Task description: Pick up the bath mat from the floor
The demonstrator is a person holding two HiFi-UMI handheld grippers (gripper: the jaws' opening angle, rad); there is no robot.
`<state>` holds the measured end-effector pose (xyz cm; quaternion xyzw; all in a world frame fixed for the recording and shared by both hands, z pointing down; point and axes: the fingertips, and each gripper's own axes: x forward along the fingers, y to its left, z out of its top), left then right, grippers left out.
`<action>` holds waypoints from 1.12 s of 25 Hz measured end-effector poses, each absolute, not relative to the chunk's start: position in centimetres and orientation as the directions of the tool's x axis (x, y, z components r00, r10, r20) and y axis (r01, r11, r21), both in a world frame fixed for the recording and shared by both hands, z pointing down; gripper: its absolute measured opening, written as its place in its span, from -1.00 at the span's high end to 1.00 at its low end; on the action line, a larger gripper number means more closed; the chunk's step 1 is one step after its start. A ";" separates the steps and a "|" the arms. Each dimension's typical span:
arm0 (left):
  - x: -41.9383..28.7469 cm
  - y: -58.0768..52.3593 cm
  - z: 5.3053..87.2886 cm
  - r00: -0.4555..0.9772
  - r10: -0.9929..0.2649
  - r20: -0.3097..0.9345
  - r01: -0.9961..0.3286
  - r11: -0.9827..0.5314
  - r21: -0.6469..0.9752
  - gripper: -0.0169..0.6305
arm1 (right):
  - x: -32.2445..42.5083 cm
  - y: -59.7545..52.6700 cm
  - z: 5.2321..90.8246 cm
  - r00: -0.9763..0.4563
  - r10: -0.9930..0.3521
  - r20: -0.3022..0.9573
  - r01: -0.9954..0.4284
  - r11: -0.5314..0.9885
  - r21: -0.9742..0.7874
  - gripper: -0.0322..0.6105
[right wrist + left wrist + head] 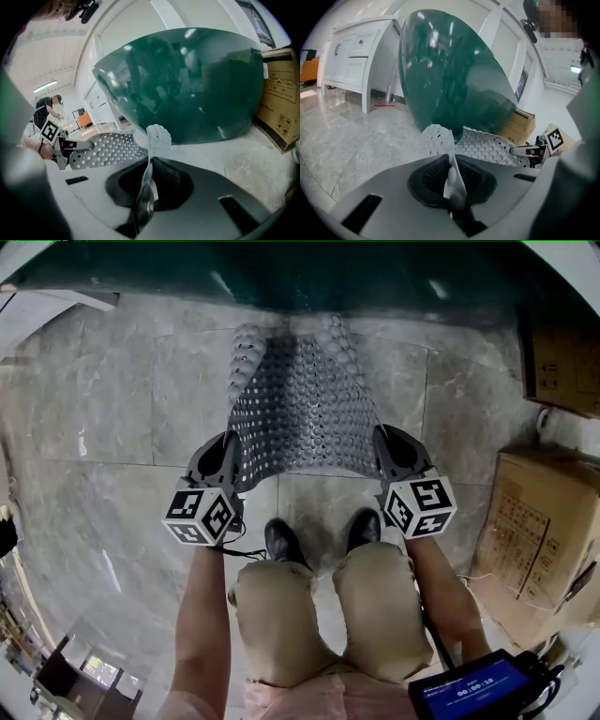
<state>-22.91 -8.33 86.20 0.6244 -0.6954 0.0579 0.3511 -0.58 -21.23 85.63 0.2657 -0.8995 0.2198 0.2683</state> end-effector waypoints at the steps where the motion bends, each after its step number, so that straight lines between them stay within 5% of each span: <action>1: -22.8 -8.5 86.1 0.032 -0.829 0.559 -0.907 0.210 0.364 0.84 | -0.9 -21.1 85.6 -0.719 -0.354 0.599 -0.590 0.766 -0.256 0.81; 28: -19.1 -11.6 76.6 0.149 -0.828 0.541 -0.907 0.103 0.408 0.84 | -6.3 -18.8 76.7 -0.794 -0.218 0.568 -0.468 0.816 -0.340 0.81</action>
